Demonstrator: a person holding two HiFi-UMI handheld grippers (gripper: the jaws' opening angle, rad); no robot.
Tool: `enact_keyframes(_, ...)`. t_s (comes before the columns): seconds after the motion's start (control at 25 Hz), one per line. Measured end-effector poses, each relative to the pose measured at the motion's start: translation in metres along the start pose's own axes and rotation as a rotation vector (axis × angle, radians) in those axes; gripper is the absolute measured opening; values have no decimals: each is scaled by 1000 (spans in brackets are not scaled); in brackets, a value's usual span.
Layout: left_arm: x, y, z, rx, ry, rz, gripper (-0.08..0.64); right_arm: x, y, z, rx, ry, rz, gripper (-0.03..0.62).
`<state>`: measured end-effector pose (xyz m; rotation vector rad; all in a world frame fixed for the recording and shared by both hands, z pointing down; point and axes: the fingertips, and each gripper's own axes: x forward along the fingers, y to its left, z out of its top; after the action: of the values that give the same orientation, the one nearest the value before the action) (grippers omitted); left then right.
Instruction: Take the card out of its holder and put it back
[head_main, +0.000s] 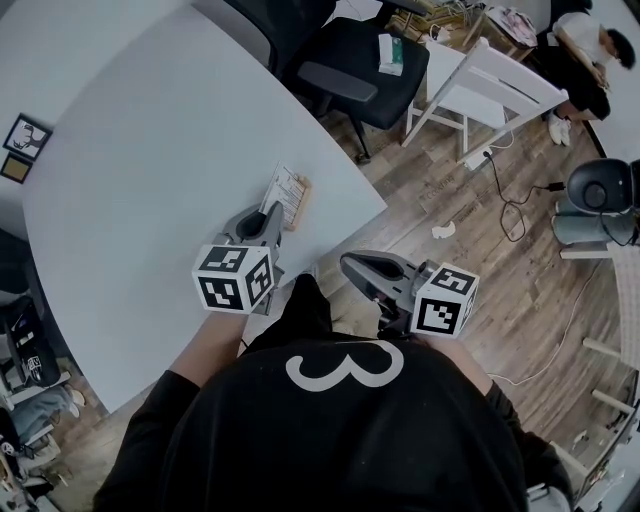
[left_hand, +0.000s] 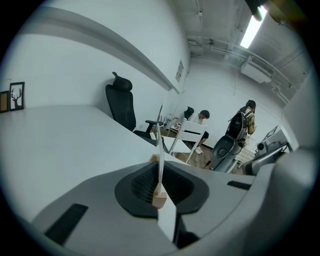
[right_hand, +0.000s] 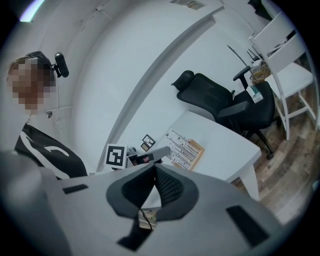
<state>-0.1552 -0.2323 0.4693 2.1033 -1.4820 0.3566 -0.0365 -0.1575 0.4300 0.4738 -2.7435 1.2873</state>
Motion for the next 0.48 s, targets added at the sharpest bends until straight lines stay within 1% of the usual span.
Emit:
enact_keyframes(0.24,-3,0,-1,-2,2,6,26,-8,5,-6,16,0,1,8)
enact_keyframes(0.48,-7,0,6,-2,-18,6,26,-12,11,-7,12,-9,10,8)
